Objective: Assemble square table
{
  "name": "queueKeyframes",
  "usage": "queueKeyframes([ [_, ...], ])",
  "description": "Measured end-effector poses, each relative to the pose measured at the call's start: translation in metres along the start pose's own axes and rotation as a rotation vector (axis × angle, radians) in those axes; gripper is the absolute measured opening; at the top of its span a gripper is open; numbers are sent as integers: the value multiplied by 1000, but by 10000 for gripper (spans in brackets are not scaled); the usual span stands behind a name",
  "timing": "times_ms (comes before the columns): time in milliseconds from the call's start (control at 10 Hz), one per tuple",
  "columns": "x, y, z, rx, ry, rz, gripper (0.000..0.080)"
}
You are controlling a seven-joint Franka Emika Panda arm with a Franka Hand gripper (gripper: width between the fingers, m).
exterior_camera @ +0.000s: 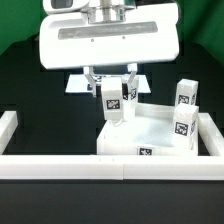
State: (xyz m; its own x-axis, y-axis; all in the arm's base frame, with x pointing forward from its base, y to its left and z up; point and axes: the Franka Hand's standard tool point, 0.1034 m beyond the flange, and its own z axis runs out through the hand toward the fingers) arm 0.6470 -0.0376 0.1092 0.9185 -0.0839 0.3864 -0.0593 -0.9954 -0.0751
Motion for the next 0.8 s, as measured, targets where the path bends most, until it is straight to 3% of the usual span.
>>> queueKeyframes([
  [100,1,1,0,-5,12,-3,291],
  [300,0,15,-2,-87,161,-32,291],
  [800,-8,3,2,-79,155,-32,291],
])
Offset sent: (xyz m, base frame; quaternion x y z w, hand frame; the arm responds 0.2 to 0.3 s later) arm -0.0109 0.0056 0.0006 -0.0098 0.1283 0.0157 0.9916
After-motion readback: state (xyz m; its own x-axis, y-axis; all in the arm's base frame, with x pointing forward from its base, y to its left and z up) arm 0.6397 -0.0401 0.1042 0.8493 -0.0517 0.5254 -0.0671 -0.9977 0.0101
